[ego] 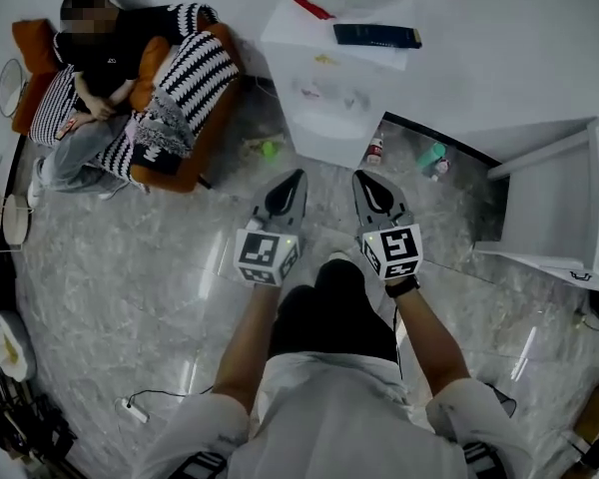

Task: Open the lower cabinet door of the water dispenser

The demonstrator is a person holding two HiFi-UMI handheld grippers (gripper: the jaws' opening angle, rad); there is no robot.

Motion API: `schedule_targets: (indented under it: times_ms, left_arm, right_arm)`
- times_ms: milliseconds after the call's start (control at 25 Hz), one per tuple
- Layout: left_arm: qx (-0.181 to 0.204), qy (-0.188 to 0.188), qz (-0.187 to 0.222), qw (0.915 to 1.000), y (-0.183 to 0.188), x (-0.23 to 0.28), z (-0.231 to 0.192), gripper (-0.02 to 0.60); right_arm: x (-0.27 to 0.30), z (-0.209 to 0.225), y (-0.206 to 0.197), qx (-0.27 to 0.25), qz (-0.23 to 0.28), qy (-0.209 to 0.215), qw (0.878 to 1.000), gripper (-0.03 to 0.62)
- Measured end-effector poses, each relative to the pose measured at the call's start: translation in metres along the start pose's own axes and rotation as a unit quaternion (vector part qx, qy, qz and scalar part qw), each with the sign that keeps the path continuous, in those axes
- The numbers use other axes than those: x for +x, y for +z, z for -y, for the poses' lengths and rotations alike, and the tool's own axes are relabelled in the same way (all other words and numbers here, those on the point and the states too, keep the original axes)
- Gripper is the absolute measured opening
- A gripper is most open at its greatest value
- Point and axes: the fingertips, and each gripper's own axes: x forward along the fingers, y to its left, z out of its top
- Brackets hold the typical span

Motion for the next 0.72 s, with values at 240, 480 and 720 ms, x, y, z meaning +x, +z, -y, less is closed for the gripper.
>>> schedule_targets:
  times_ms: [240, 480, 720]
  left_arm:
    - [-0.008, -0.012, 0.012, 0.9998, -0.095, 0.047, -0.028, 0.008]
    - [-0.004, -0.033, 0.024, 0.9991, -0.198, 0.083, -0.044, 0.008]
    - [-0.004, -0.056, 0.029, 0.998, -0.28, 0.113, -0.051, 0.008]
  right_arm:
    - [0.039, 0.02, -0.091, -0.019, 0.016, 0.006, 1.0, 0.012]
    - [0.065, 0.051, -0.199, -0.037, 0.022, -0.005, 0.999, 0.012]
    - [0.083, 0.094, -0.294, -0.03, 0.008, -0.032, 0.999, 0.011]
